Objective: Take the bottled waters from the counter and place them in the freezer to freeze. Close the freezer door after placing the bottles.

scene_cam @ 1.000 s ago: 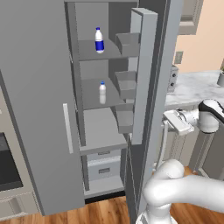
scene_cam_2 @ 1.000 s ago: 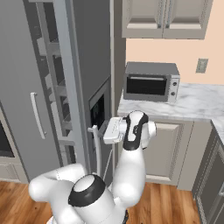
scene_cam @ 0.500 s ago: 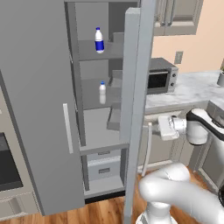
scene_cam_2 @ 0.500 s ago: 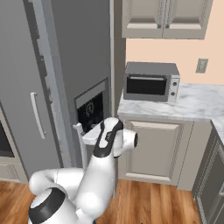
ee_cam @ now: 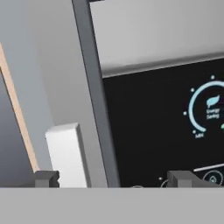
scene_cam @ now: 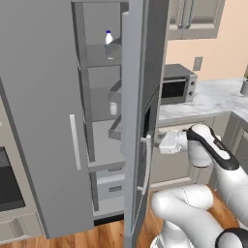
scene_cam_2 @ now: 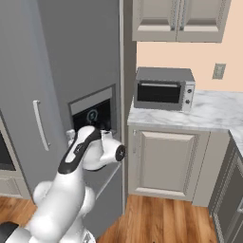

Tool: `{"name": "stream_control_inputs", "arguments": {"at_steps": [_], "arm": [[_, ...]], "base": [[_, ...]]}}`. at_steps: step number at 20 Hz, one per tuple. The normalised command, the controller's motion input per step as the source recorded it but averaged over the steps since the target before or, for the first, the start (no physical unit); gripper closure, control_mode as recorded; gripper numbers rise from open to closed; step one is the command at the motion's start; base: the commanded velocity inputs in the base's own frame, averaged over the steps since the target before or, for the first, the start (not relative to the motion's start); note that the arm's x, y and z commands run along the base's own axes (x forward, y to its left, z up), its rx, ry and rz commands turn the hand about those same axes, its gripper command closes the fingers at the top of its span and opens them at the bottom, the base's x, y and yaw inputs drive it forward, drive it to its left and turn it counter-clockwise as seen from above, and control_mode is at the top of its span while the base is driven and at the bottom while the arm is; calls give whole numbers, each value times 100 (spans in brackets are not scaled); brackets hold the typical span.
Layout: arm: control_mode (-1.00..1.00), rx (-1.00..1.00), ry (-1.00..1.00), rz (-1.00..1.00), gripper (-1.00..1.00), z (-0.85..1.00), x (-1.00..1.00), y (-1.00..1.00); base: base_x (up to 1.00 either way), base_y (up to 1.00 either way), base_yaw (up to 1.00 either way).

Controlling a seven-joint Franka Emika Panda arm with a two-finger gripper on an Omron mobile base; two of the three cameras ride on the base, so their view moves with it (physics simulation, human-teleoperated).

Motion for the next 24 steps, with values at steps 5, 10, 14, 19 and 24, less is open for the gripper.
{"name": "stream_control_inputs", "arguments": {"at_steps": [5,10,14,19,24], "arm": [[-100,-8,5,-17,-100,0,1,80],[-100,-3,7,-14,-100,-22,-12,52],[-100,-2,2,-17,-100,-17,11,35],[-100,-7,17,-17,-100,0,50,1],[-100,-6,30,-13,-100,0,12,-18]], "base": [[0,0,0],[0,0,0],[0,0,0],[0,0,0],[0,0,0]]}}
